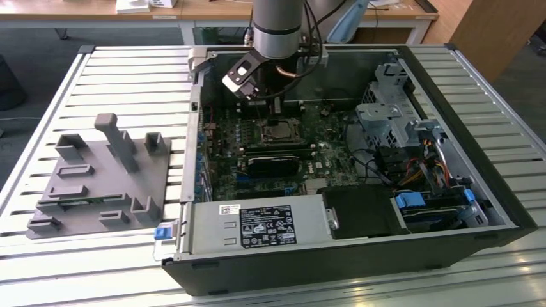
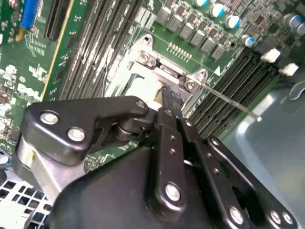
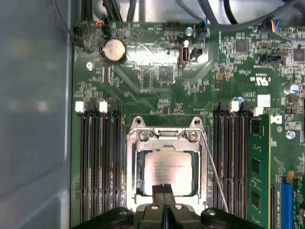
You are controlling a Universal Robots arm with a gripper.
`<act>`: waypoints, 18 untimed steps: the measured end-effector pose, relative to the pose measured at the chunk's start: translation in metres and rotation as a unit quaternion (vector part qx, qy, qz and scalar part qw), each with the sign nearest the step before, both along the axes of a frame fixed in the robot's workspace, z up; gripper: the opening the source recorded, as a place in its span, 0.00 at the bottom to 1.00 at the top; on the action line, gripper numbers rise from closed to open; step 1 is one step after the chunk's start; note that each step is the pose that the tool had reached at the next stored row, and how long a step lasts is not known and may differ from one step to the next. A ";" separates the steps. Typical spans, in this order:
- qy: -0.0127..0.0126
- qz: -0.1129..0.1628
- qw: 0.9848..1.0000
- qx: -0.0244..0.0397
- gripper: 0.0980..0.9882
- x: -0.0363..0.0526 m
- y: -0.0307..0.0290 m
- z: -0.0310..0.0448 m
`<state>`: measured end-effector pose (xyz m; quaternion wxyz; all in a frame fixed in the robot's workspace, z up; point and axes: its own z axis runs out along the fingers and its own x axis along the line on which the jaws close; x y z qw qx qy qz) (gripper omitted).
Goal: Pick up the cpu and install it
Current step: 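Close the cpu cover, then install the first cpu locking lever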
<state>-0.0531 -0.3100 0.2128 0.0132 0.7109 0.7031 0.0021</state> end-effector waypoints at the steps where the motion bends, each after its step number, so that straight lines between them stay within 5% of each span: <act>1: 0.000 0.000 1.000 0.000 0.01 0.0012 0.0000 0.0000; 18: 0.000 0.000 1.000 0.000 0.01 0.0101 0.0000 0.0000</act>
